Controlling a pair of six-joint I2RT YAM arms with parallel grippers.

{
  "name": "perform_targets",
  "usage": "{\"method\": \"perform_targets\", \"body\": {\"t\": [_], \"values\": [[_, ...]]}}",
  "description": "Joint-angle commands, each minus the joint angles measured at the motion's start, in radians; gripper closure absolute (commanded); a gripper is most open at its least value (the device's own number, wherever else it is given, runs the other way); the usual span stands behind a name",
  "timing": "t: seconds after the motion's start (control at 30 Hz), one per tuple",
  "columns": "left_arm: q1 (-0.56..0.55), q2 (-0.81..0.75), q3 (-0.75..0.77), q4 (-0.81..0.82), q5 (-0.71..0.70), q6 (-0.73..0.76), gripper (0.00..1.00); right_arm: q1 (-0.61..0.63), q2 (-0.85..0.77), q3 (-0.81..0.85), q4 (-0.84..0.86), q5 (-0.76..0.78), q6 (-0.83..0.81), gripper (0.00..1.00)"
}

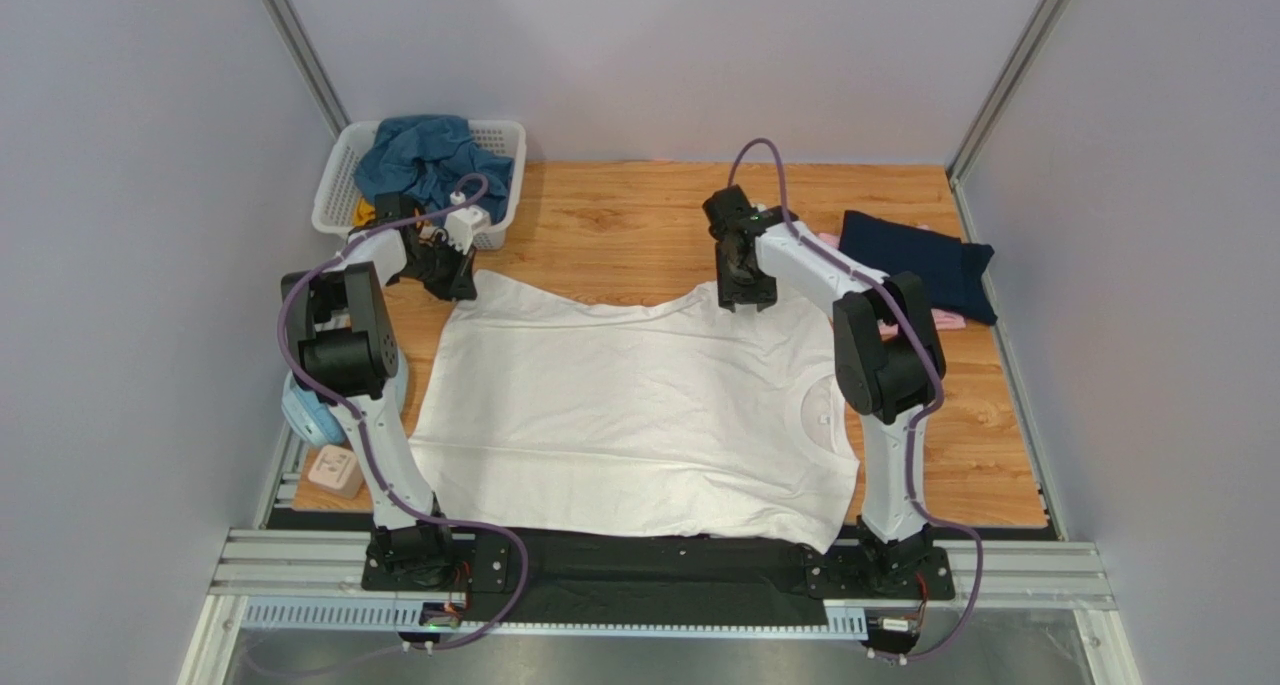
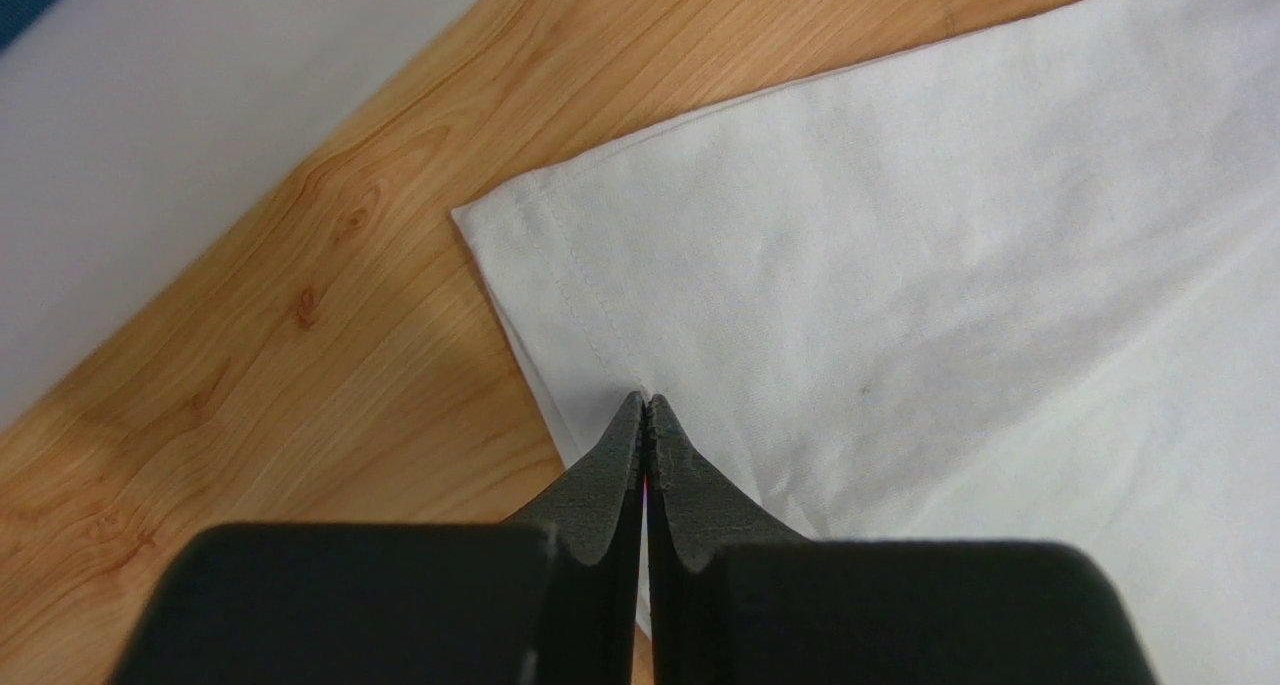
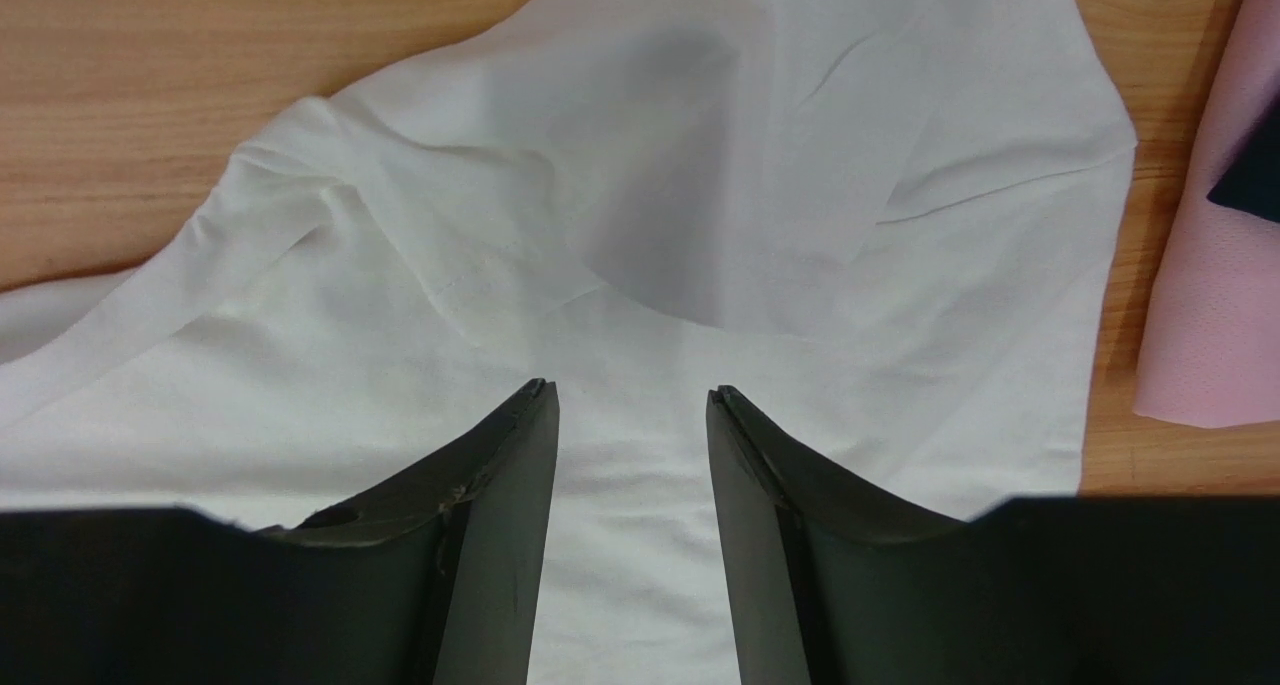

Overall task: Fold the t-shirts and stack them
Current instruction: Grap the side of the flattened tshirt furthest away from the robot with both arms

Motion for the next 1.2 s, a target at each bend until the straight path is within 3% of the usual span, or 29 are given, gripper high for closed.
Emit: {"method": "perform_targets", "body": {"t": [0.0, 0.33, 0.67, 1.17], "values": [[0.000, 0.003, 0.029, -0.016, -0.004, 0.013, 0.96, 0.073, -0.019, -0.017, 0.016, 0.266, -0.099, 0.53], [0.000, -0.008, 0.024, -0.022, -0.005, 0.022, 0.97, 0.099, 0.071, 0.034, -0.014, 0.539, -0.125, 0.54], [0.000, -0.003, 0.026, -0.027, -0.004, 0.022, 0.97, 0.078, 0.120, 0.094, -0.033, 0.490, -0.116, 0.61], [0.000, -0.005, 0.047, -0.036, -0.007, 0.018, 0.97, 0.096, 0.148, 0.114, -0.036, 0.383, -0.088, 0.60]]}}
